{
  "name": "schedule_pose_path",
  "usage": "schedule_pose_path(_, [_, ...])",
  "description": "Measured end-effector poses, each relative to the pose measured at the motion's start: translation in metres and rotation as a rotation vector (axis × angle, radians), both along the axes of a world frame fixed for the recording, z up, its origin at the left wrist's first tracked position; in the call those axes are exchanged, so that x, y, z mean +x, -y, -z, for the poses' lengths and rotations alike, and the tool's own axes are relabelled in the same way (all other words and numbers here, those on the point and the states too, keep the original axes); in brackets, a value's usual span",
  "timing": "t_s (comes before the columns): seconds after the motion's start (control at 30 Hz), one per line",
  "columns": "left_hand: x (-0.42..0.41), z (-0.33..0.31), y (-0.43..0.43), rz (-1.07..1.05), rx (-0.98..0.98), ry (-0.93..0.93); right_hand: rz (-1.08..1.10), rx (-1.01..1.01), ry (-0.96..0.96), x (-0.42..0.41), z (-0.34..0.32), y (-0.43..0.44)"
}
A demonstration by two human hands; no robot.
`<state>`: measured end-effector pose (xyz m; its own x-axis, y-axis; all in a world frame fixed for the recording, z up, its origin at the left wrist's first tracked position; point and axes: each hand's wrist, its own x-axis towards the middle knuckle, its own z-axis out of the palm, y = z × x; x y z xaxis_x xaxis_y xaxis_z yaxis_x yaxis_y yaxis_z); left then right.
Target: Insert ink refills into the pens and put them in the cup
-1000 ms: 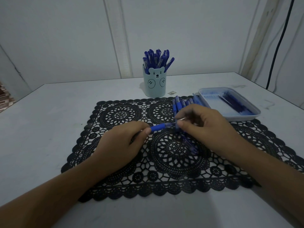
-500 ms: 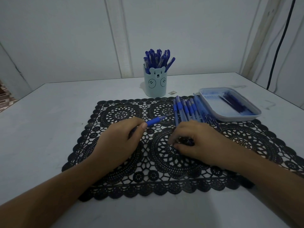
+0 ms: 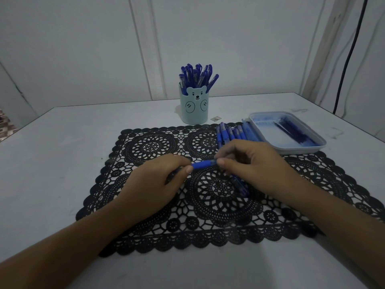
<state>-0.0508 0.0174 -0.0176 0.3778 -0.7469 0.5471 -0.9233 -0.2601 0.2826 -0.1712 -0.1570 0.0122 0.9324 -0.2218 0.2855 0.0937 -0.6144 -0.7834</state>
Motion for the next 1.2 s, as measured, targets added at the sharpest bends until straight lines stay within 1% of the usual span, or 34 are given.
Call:
schedule_pose_path(0.07, [0.001,0.0,0.0,-0.007,-0.012,-0.01,0.028,0.067,-0.003,0.0,-0.002,0.004])
schedule_pose_path(0.17, [0.005,0.001,0.0,-0.04,-0.045,-0.057,0.164,0.233,0.022,0.002,-0.004,0.024])
schedule_pose_path(0.27, [0.006,-0.002,0.001,-0.104,-0.086,-0.141,0.355,0.483,0.177,0.006,-0.004,0.048])
schedule_pose_path(0.3, [0.007,-0.002,0.001,-0.116,-0.096,-0.166,0.431,0.532,0.241,0.006,-0.005,0.055])
schedule_pose_path(0.33, [0.006,-0.002,0.001,-0.13,-0.096,-0.183,0.512,0.541,0.297,0.006,-0.005,0.061])
schedule_pose_path(0.37, [0.006,-0.003,0.002,-0.136,-0.095,-0.192,0.594,0.493,0.342,0.005,-0.005,0.066])
schedule_pose_path(0.4, [0.006,-0.003,0.001,-0.138,-0.092,-0.195,0.67,0.387,0.375,0.004,-0.003,0.069])
schedule_pose_path(0.47, [0.006,-0.004,0.001,-0.131,-0.095,-0.2,0.756,0.075,0.378,0.002,0.002,0.07])
schedule_pose_path(0.5, [0.005,-0.004,0.001,-0.126,-0.096,-0.199,0.753,-0.07,0.352,0.002,0.005,0.07])
schedule_pose_path(0.6, [0.005,-0.004,0.0,-0.118,-0.097,-0.198,0.66,-0.397,0.176,0.007,0.016,0.066])
schedule_pose_path(0.67, [0.006,-0.003,0.0,-0.118,-0.1,-0.202,0.665,-0.64,0.058,0.01,0.02,0.064])
schedule_pose_path(0.73, [0.006,-0.003,0.0,-0.117,-0.105,-0.195,0.668,-0.792,-0.057,0.01,0.022,0.062])
schedule_pose_path(0.8, [0.006,-0.003,-0.001,-0.117,-0.102,-0.193,0.643,-0.844,-0.122,0.009,0.023,0.06])
schedule_pose_path(0.83, [0.006,-0.003,-0.001,-0.118,-0.101,-0.194,0.633,-0.84,-0.117,0.009,0.023,0.059])
schedule_pose_path(0.93, [0.005,-0.003,-0.001,-0.127,-0.095,-0.202,0.659,-0.714,0.016,0.008,0.018,0.065])
schedule_pose_path(1.0, [0.005,-0.003,-0.001,-0.129,-0.089,-0.206,0.724,-0.641,0.04,0.007,0.013,0.077])
schedule_pose_path(1.03, [0.005,-0.003,-0.001,-0.125,-0.088,-0.201,0.774,-0.627,0.004,0.005,0.01,0.084])
schedule_pose_path(1.1, [0.005,-0.003,-0.001,-0.117,-0.085,-0.191,0.871,-0.632,-0.133,0.001,0.005,0.101])
schedule_pose_path(1.2, [0.005,-0.003,0.0,-0.114,-0.081,-0.187,0.938,-0.61,-0.335,-0.002,0.005,0.124])
